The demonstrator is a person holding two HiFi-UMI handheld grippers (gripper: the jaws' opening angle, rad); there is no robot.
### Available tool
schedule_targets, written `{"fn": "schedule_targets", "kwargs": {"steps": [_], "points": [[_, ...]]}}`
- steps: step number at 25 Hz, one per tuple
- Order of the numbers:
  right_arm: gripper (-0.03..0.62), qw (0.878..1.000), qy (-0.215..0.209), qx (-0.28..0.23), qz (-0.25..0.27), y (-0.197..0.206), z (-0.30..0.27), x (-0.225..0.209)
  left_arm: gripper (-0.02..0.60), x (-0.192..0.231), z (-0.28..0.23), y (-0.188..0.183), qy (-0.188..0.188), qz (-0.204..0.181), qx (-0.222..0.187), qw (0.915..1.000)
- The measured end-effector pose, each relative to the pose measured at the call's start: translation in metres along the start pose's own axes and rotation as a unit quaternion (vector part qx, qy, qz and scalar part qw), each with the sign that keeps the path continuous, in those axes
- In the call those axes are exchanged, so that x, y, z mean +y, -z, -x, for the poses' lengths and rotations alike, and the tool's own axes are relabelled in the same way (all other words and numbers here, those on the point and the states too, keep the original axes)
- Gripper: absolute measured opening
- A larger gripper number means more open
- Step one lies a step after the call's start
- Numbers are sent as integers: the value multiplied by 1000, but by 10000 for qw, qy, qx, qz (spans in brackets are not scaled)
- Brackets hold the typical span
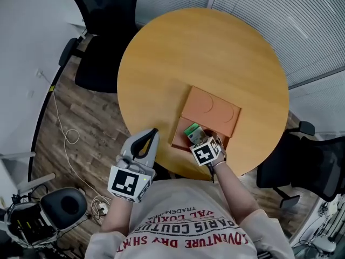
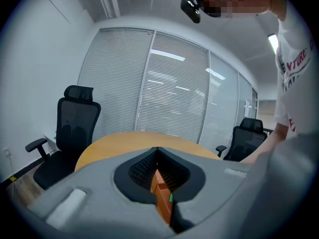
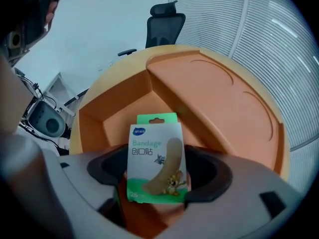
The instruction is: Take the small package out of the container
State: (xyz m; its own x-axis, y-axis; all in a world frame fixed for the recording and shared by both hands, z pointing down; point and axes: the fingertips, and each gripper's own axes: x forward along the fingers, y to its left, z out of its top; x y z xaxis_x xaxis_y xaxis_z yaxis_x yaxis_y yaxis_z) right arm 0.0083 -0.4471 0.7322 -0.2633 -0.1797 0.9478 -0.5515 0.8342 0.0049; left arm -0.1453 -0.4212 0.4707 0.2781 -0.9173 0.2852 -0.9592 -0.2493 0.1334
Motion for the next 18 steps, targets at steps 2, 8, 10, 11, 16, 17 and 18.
{"fn": "schedule_targets", "kwargs": {"steps": [2,8,10,11,16,17,18], "points": [[371,10000,-39,-77,20,-1,0,0,11,1,1,2,-48,20,30,10000],[365,9998,-161,-123,33,1,-4,4,11,8,3,4,-228,105,26,9997],[357,9996,-200,-148,138,2,-2,3,11,10,2,1,-248,125,-9,9996],[356,9994,-223,-152,227,2,-2,4,11,10,2,-1,-239,119,-21,9996],[354,9978,-460,-94,475,5,2,8,11,3,-3,-3,-135,35,34,9999],[354,9975,-500,-101,499,5,4,9,11,2,-3,-3,-109,18,48,9999],[354,9971,-520,-123,534,4,7,10,11,0,-3,-3,-83,2,53,10000]]}}
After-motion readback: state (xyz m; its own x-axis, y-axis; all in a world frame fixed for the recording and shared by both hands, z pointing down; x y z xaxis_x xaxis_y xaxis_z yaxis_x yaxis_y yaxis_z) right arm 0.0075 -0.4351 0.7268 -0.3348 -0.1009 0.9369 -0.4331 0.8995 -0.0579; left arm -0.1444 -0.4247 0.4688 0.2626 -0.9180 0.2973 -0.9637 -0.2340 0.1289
